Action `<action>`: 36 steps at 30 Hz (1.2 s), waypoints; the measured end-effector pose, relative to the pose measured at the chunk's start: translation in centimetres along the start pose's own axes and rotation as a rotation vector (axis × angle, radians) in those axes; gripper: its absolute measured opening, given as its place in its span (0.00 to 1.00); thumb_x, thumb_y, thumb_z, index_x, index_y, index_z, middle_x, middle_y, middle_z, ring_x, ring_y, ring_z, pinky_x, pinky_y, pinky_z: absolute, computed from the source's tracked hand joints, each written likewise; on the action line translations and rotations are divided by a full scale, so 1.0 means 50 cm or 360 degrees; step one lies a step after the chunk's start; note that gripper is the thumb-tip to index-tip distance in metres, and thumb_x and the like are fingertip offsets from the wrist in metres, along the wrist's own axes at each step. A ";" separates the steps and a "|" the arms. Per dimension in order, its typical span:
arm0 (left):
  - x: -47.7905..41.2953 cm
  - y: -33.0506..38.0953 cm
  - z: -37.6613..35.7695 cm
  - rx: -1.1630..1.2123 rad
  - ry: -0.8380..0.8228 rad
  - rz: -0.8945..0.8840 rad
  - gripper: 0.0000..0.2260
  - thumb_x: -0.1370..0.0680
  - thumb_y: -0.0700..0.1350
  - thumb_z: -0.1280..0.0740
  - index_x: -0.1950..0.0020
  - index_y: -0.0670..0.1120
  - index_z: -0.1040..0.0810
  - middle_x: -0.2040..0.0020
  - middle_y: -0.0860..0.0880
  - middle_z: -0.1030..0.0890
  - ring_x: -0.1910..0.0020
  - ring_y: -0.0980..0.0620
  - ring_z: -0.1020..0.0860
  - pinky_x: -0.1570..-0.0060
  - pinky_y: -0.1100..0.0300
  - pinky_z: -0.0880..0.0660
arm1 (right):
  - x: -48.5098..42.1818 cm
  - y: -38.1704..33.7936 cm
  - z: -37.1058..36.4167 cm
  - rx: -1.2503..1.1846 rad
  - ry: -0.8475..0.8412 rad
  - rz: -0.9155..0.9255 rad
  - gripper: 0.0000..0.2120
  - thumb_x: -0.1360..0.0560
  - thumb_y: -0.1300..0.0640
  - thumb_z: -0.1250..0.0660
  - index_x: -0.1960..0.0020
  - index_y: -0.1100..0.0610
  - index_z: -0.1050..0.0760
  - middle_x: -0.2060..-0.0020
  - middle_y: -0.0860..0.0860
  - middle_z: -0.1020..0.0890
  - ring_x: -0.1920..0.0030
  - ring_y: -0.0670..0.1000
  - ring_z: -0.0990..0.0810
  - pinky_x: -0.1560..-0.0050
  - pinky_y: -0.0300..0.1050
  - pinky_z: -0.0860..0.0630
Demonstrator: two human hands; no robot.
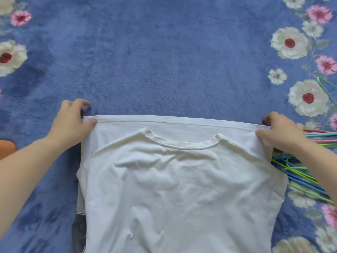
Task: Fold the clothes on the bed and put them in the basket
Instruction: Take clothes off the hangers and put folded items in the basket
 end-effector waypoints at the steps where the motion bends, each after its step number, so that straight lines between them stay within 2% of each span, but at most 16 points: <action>1: 0.002 -0.022 -0.002 0.0141 0.0007 0.0177 0.20 0.26 0.43 0.27 0.37 0.45 0.27 0.41 0.42 0.27 0.42 0.43 0.26 0.42 0.50 0.31 | 0.000 0.002 0.001 -0.0046 -0.0045 -0.0033 0.10 0.27 0.58 0.33 0.47 0.61 0.25 0.49 0.60 0.21 0.48 0.61 0.26 0.55 0.49 0.35; 3: 0.008 -0.052 -0.006 0.0348 -0.0008 0.0416 0.16 0.27 0.42 0.27 0.40 0.44 0.24 0.44 0.42 0.21 0.45 0.44 0.24 0.45 0.52 0.28 | 0.002 0.001 0.009 -0.0112 -0.0056 -0.0062 0.05 0.28 0.62 0.35 0.55 0.62 0.22 0.57 0.61 0.19 0.54 0.62 0.25 0.57 0.49 0.31; 6: 0.000 -0.049 0.049 0.0452 0.0257 0.0359 0.06 0.25 0.40 0.29 0.49 0.45 0.20 0.55 0.45 0.20 0.54 0.45 0.22 0.49 0.56 0.27 | 0.008 -0.012 0.064 -0.0099 0.0274 -0.0044 0.06 0.28 0.60 0.39 0.58 0.58 0.23 0.61 0.59 0.23 0.50 0.65 0.24 0.46 0.56 0.31; 8: -0.008 -0.057 0.085 0.0501 0.0462 0.0328 0.05 0.26 0.42 0.29 0.51 0.47 0.21 0.56 0.47 0.21 0.54 0.44 0.21 0.45 0.50 0.24 | 0.011 -0.028 0.089 -0.0097 0.0478 -0.0031 0.09 0.27 0.57 0.42 0.55 0.58 0.24 0.58 0.61 0.23 0.47 0.65 0.24 0.43 0.58 0.34; 10: -0.013 -0.053 0.092 0.0520 0.0547 0.0307 0.06 0.26 0.42 0.30 0.51 0.49 0.23 0.58 0.49 0.21 0.56 0.48 0.20 0.42 0.46 0.25 | 0.013 -0.044 0.086 -0.0130 0.0539 -0.0052 0.12 0.25 0.56 0.42 0.48 0.59 0.24 0.49 0.64 0.21 0.42 0.64 0.26 0.40 0.58 0.36; 11: -0.012 -0.049 0.085 0.0506 0.0552 0.0291 0.08 0.26 0.42 0.30 0.48 0.47 0.23 0.56 0.48 0.21 0.57 0.51 0.22 0.40 0.47 0.26 | 0.018 -0.052 0.081 -0.0137 0.0568 -0.0047 0.16 0.26 0.53 0.43 0.45 0.59 0.24 0.45 0.63 0.23 0.40 0.63 0.28 0.39 0.58 0.38; 13: 0.010 -0.016 0.073 0.0293 0.0594 0.0144 0.11 0.24 0.41 0.32 0.42 0.41 0.25 0.47 0.41 0.22 0.50 0.45 0.24 0.38 0.50 0.33 | 0.042 -0.077 0.075 -0.0155 0.0676 0.0058 0.23 0.30 0.50 0.45 0.41 0.59 0.24 0.42 0.62 0.25 0.38 0.62 0.32 0.40 0.57 0.39; 15: 0.045 0.037 0.053 0.0101 0.0576 -0.0149 0.11 0.22 0.43 0.34 0.42 0.39 0.24 0.45 0.38 0.24 0.46 0.39 0.27 0.42 0.51 0.37 | 0.073 -0.114 0.063 -0.0210 0.0689 0.0278 0.25 0.31 0.47 0.46 0.44 0.59 0.22 0.46 0.61 0.24 0.40 0.62 0.30 0.42 0.57 0.37; 18: 0.096 0.087 -0.025 0.0186 0.0196 -0.0290 0.08 0.21 0.46 0.33 0.44 0.45 0.21 0.49 0.45 0.25 0.56 0.47 0.26 0.50 0.52 0.31 | 0.108 -0.152 0.009 -0.0278 0.0407 0.0454 0.28 0.34 0.40 0.48 0.51 0.57 0.19 0.51 0.56 0.24 0.42 0.59 0.30 0.45 0.52 0.38; 21: 0.112 0.098 -0.085 0.0168 -0.0077 -0.0218 0.05 0.22 0.48 0.32 0.49 0.48 0.21 0.51 0.49 0.26 0.51 0.47 0.24 0.53 0.55 0.32 | 0.110 -0.148 -0.029 -0.0230 0.0232 0.0353 0.13 0.27 0.48 0.36 0.51 0.54 0.18 0.49 0.54 0.26 0.40 0.57 0.33 0.47 0.49 0.41; 23: 0.104 0.099 -0.073 0.0213 -0.0025 -0.0133 0.04 0.21 0.46 0.34 0.54 0.48 0.24 0.57 0.50 0.24 0.53 0.43 0.23 0.56 0.55 0.33 | 0.106 -0.144 -0.021 -0.0294 0.0262 0.0303 0.08 0.24 0.54 0.35 0.51 0.55 0.18 0.47 0.55 0.25 0.39 0.58 0.33 0.46 0.51 0.41; 27: 0.076 0.126 0.012 0.0412 0.0318 -0.0157 0.04 0.20 0.43 0.35 0.52 0.43 0.23 0.60 0.50 0.23 0.58 0.46 0.26 0.57 0.58 0.38 | 0.108 -0.140 0.053 -0.0469 0.0617 0.0247 0.16 0.27 0.50 0.41 0.51 0.57 0.19 0.49 0.57 0.22 0.41 0.60 0.32 0.45 0.53 0.39; 29: 0.057 0.144 0.031 0.0424 0.0404 -0.0206 0.03 0.21 0.41 0.35 0.51 0.42 0.22 0.58 0.49 0.22 0.56 0.46 0.25 0.51 0.57 0.35 | 0.101 -0.143 0.071 -0.0533 0.0712 0.0197 0.16 0.25 0.50 0.41 0.48 0.57 0.19 0.47 0.58 0.22 0.40 0.60 0.32 0.43 0.54 0.39; 32: 0.043 0.141 -0.016 0.0420 0.0250 -0.0123 0.11 0.21 0.41 0.35 0.38 0.42 0.25 0.40 0.41 0.25 0.46 0.45 0.25 0.44 0.64 0.38 | 0.087 -0.154 0.036 -0.0440 0.0623 0.0134 0.17 0.22 0.51 0.39 0.35 0.53 0.25 0.36 0.56 0.27 0.33 0.57 0.36 0.37 0.54 0.42; 34: 0.067 0.129 -0.050 0.0358 0.0227 -0.0039 0.18 0.21 0.44 0.36 0.31 0.44 0.30 0.32 0.41 0.32 0.35 0.43 0.33 0.35 0.57 0.40 | 0.104 -0.170 0.008 -0.0331 0.0610 0.0207 0.26 0.26 0.47 0.42 0.29 0.52 0.32 0.30 0.54 0.33 0.30 0.55 0.40 0.35 0.52 0.45; 36: 0.124 0.097 -0.058 0.0337 0.0335 0.0127 0.20 0.20 0.46 0.36 0.29 0.45 0.33 0.30 0.42 0.36 0.31 0.42 0.38 0.33 0.50 0.41 | 0.151 -0.182 -0.011 -0.0336 0.0667 0.0311 0.29 0.29 0.47 0.42 0.29 0.54 0.32 0.30 0.54 0.33 0.30 0.55 0.39 0.35 0.53 0.45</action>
Point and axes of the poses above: each hand's wrist, its own x-axis away from the middle knuckle, its own z-axis out of the back of the hand, y = z × x, the point moved 10 cm from there along -x, towards the middle knuckle
